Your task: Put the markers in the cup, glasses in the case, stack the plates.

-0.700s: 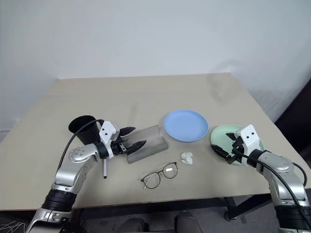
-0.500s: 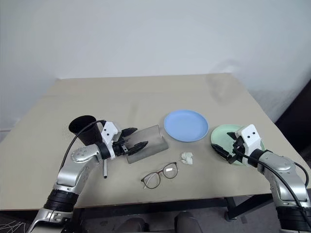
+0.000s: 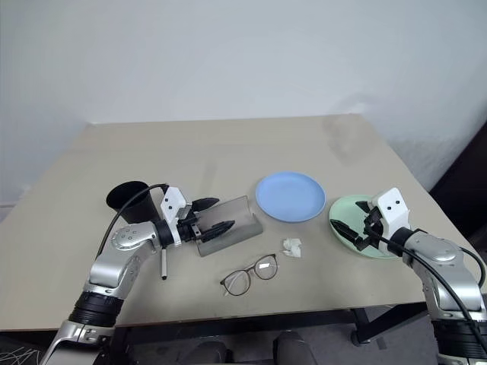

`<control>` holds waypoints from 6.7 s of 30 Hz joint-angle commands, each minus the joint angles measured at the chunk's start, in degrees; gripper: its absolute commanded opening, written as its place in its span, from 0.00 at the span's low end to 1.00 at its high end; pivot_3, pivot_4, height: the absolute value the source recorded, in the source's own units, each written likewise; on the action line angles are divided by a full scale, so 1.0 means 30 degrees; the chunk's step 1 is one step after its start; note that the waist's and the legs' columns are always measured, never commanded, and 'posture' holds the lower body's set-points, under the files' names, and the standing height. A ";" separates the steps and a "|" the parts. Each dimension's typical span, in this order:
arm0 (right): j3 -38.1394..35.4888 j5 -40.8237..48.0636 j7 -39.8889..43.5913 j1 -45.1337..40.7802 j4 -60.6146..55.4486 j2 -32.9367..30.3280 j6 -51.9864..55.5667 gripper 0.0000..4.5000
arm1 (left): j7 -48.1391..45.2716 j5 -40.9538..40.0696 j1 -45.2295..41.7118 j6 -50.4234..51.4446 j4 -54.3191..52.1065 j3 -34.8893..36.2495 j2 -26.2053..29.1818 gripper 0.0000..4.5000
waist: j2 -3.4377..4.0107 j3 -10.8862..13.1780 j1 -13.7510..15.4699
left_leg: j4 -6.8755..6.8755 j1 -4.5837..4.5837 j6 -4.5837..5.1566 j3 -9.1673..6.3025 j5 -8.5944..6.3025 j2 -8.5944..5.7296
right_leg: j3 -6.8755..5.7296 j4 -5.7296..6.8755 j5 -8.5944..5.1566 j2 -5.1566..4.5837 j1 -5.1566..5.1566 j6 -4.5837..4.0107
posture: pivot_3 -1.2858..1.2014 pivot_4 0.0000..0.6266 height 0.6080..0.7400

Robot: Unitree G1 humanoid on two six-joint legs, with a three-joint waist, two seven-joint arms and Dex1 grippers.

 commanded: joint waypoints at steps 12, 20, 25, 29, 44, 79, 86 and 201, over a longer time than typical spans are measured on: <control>0.0978 0.0091 -0.0503 -0.0548 -0.2602 0.0426 0.1256 1.00 | -0.1124 -0.0620 0.0096 -0.0028 0.0305 0.1180 0.1391 0.94 | -0.0001 0.0001 0.0002 | -0.0011 -0.0006 -0.0001 -0.0007 -0.0001 0.0007 | -0.0003 -0.0003 -0.0001 -0.0003 -0.0011 -0.0001 | 0.52 0.00 1.00; 0.1442 0.0771 -0.0163 -0.0624 -0.4363 0.0018 0.3426 1.00 | -0.1179 0.0223 -0.0601 -0.0596 0.0816 0.0605 0.1256 0.94 | -0.0001 0.0001 0.0074 | -0.0013 -0.0009 -0.0002 -0.0015 -0.0001 0.0004 | -0.0007 -0.0003 -0.0001 -0.0004 -0.0013 0.0000 | 0.52 0.00 1.00; 0.2909 0.0987 0.0113 -0.0159 -0.5693 -0.0295 0.5323 1.00 | -0.1095 0.0146 -0.0431 -0.0393 0.0130 0.0389 0.1053 0.94 | -0.0014 0.0001 0.0101 | -0.0031 -0.0006 -0.0003 -0.0019 -0.0002 0.0009 | -0.0008 -0.0005 -0.0001 -0.0005 -0.0016 0.0000 | 0.52 0.00 1.00; 0.4403 0.0534 -0.0575 -0.0656 -0.5191 0.0299 0.6464 1.00 | -0.0988 0.0139 -0.0443 -0.0221 -0.0064 0.0231 0.0809 0.94 | -0.0016 0.0002 0.0096 | -0.0027 -0.0007 -0.0004 -0.0017 -0.0002 0.0009 | -0.0014 -0.0004 -0.0001 -0.0005 -0.0020 0.0000 | 0.52 0.00 1.00; 0.2377 0.0532 -0.1417 -0.0865 -0.4865 -0.0130 0.6466 1.00 | -0.1053 -0.0092 -0.0256 0.0249 -0.0806 0.0093 0.0683 0.94 | -0.0020 0.0003 0.0116 | -0.0035 -0.0019 -0.0005 -0.0024 -0.0019 0.0002 | -0.0017 -0.0012 0.0001 -0.0007 -0.0029 0.0006 | 0.52 0.00 1.00; 0.3721 -0.3796 -0.3866 -0.3133 -0.1790 -0.0507 0.6953 0.00 | -0.1043 -0.0058 -0.0498 0.0247 -0.0840 -0.0162 0.0313 0.94 | -0.0026 0.0002 -0.0015 | 0.0015 0.0004 -0.0004 0.0010 -0.0015 0.0017 | -0.0012 0.0001 -0.0005 0.0004 -0.0007 -0.0004 | 0.52 0.00 1.00; 0.4221 -0.4027 -0.3281 -0.6259 -0.2410 -0.1580 0.6401 0.00 | -0.1057 -0.0033 -0.0507 0.0257 -0.0768 -0.0191 0.0241 0.94 | -0.0029 -0.0002 -0.0001 | -0.0023 -0.0011 -0.0004 -0.0002 -0.0017 0.0009 | -0.0015 -0.0005 0.0000 0.0001 -0.0035 0.0003 | 0.52 0.00 1.00; 0.6978 -0.3692 -0.1104 -0.9534 0.0057 0.1796 0.5141 0.01 | -0.0472 0.0232 -0.0550 0.0258 -0.0735 -0.0299 0.0160 0.94 | -0.0044 0.0000 0.0080 | -0.0003 -0.0002 -0.0015 -0.0025 -0.0030 0.0019 | -0.0083 0.0000 0.0004 -0.0020 -0.0028 0.0004 | 0.52 0.00 1.00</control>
